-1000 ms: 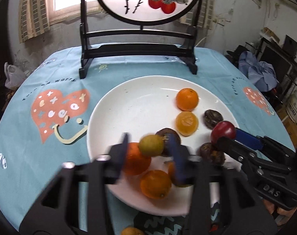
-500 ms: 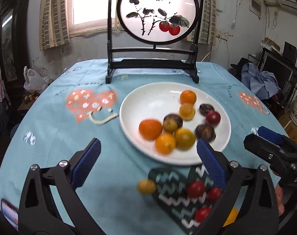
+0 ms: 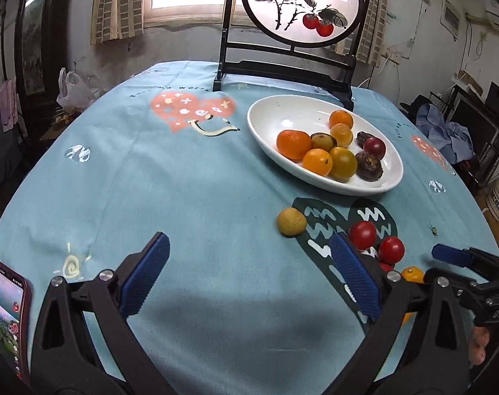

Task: Organize fruits
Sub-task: 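Grasp a yellow citrus with the right tool while the left tool grasps an orange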

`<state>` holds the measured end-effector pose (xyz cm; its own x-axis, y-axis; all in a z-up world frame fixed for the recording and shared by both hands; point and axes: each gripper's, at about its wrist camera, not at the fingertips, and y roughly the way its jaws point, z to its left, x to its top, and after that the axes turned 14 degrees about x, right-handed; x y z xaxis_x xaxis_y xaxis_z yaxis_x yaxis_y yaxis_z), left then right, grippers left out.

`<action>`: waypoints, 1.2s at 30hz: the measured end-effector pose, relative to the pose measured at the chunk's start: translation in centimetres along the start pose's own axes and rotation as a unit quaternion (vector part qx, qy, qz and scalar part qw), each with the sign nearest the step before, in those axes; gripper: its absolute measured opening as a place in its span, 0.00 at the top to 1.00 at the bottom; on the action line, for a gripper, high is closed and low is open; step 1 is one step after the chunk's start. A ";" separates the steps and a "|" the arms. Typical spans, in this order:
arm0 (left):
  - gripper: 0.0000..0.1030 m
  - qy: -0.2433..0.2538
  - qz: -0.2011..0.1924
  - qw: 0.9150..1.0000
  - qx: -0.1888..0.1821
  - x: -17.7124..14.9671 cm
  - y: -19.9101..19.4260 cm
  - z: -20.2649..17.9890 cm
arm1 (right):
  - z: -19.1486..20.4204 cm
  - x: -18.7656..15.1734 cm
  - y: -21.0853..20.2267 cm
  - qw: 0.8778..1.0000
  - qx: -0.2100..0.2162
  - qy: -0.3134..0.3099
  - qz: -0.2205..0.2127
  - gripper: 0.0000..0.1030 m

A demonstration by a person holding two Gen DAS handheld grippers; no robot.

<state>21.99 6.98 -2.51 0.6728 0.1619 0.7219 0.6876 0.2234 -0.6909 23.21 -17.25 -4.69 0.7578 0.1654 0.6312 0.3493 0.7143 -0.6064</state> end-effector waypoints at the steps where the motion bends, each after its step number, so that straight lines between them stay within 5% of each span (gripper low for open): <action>1: 0.03 0.001 -0.001 1.000 -0.002 0.0 -0.1 -0.1 | 0.2 -0.2 0.2 1.000 0.002 -0.002 0.003 0.30; 10: 0.03 0.019 -0.010 1.000 -0.009 -0.3 -0.6 -0.9 | 0.3 -0.5 0.8 0.999 0.030 0.000 0.023 0.45; 21: 0.03 0.042 -0.025 0.999 -0.009 -0.7 -1.4 -1.9 | -1.4 -0.4 1.3 0.994 0.087 0.061 0.031 0.51; 28: 0.03 0.055 -0.024 0.998 -0.005 -1.1 -1.3 -2.3 | -2.0 -0.5 1.4 0.993 0.085 0.076 0.035 0.63; 32: 0.03 0.076 -0.003 0.996 -0.055 -1.4 -1.1 -2.9 | -2.0 -0.5 0.2 0.994 0.079 0.074 0.009 0.63; 36: 0.08 0.129 -0.001 0.983 -0.127 -2.4 -2.0 -4.9 | -2.7 -0.4 -1.3 0.994 0.065 0.084 -0.020 0.63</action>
<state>20.32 1.40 -3.01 0.6963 -0.0939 0.7116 0.7124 -0.0299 -0.7011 23.93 -20.03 -5.49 0.8293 0.0267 0.5582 0.3156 0.8020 -0.5072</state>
